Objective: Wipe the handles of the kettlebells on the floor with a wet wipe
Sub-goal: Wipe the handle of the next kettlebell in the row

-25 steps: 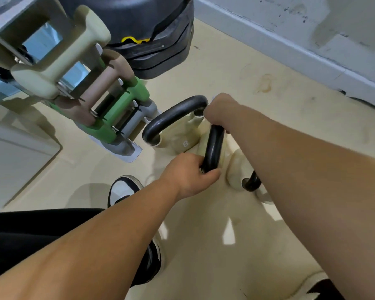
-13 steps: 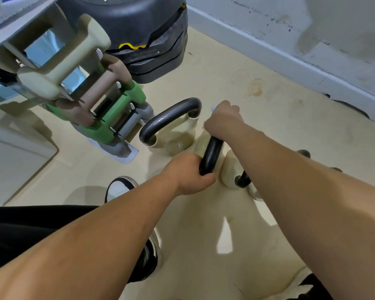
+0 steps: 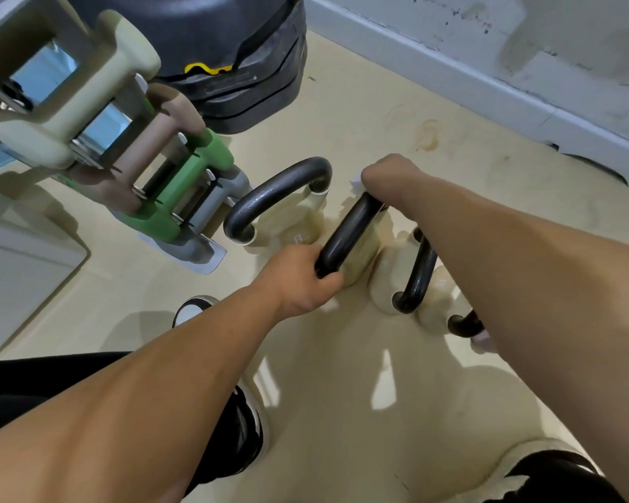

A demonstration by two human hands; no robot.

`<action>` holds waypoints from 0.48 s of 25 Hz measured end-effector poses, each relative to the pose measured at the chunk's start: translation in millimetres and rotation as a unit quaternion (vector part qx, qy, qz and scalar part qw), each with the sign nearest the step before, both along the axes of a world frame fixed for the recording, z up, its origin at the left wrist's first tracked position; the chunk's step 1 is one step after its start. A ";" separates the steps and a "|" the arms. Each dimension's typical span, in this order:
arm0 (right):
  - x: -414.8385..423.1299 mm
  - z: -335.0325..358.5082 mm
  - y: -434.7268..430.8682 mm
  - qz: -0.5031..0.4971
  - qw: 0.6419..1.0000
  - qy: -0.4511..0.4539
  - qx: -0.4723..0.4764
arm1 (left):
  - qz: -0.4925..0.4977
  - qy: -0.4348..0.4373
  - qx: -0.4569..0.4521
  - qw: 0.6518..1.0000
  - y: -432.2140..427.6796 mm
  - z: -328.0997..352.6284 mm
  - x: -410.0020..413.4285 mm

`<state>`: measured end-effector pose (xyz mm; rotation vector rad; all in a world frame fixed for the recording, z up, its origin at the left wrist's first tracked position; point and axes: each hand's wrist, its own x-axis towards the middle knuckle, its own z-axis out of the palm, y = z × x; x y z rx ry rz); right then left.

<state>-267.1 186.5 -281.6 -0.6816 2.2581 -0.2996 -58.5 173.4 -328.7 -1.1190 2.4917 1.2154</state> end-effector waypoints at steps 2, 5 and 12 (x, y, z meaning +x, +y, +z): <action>2.4 -0.9 -1.0 0.063 0.997 0.026 0.023 | -0.006 -0.004 -0.002 1.000 0.4 0.6 -0.8; 31.0 -11.9 11.6 -0.030 0.995 0.075 -0.054 | -0.008 -0.011 0.001 1.000 2.9 3.8 -0.7; 106.1 -1.5 32.3 -0.352 0.897 -0.146 -0.224 | -0.012 -0.023 -0.008 1.000 10.3 15.3 -3.1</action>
